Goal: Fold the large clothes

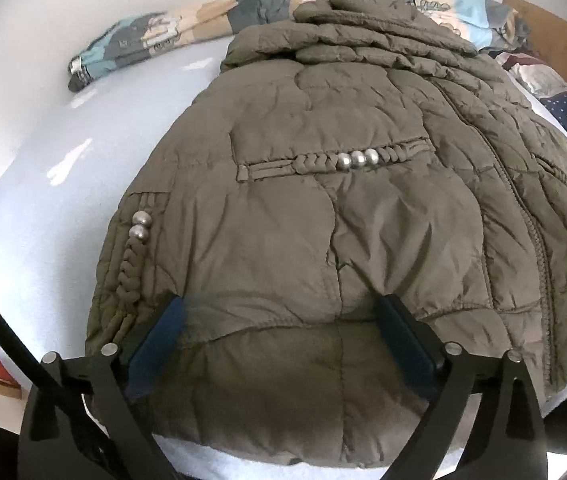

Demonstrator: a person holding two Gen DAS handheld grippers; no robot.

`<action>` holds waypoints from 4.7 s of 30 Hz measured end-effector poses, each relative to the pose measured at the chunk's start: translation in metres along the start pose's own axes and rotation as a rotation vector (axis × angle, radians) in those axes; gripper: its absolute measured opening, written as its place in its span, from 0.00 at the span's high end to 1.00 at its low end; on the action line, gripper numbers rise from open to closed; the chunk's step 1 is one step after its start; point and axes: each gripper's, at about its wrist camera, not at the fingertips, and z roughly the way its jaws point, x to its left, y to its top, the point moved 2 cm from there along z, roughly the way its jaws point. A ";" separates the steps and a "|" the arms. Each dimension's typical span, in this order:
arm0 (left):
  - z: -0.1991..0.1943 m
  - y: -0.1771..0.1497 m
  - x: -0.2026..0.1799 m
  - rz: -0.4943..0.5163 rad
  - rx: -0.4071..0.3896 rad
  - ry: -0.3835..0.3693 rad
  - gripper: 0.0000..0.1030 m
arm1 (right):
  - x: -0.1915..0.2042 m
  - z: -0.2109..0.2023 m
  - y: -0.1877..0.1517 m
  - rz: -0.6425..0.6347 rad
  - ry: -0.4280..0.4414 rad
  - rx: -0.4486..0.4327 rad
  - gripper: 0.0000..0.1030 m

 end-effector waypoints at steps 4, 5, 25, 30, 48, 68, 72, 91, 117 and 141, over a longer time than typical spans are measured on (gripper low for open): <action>0.000 -0.006 -0.003 0.021 -0.060 0.021 0.02 | 0.001 0.001 -0.001 -0.009 -0.004 -0.008 0.50; 0.000 -0.005 -0.002 0.019 -0.060 0.020 0.02 | 0.001 0.002 -0.002 -0.011 -0.005 -0.011 0.49; 0.001 -0.007 -0.005 0.023 -0.070 0.030 0.00 | 0.005 -0.004 -0.003 0.007 0.030 -0.046 0.38; 0.001 -0.005 -0.003 0.031 -0.057 0.021 0.00 | -0.023 -0.049 0.015 0.107 0.100 -0.179 0.38; -0.039 -0.004 0.156 -0.589 0.063 -0.272 0.01 | -0.177 -0.060 -0.016 0.679 0.181 -0.193 0.33; 0.007 -0.021 0.105 -0.588 0.224 -0.464 0.01 | -0.144 -0.018 -0.021 0.623 0.279 -0.033 0.32; -0.007 -0.011 0.086 -0.472 0.156 -0.383 0.12 | -0.112 -0.020 -0.016 0.493 0.326 -0.031 0.32; -0.003 -0.001 0.062 -0.313 0.060 -0.167 0.37 | -0.107 -0.017 -0.013 0.500 0.260 -0.097 0.74; -0.018 0.001 0.046 -0.148 -0.032 -0.043 0.66 | -0.095 -0.033 -0.012 0.390 0.183 -0.159 0.80; -0.043 0.017 0.046 -0.186 -0.116 -0.059 0.77 | -0.086 -0.050 -0.002 0.358 0.223 -0.247 0.84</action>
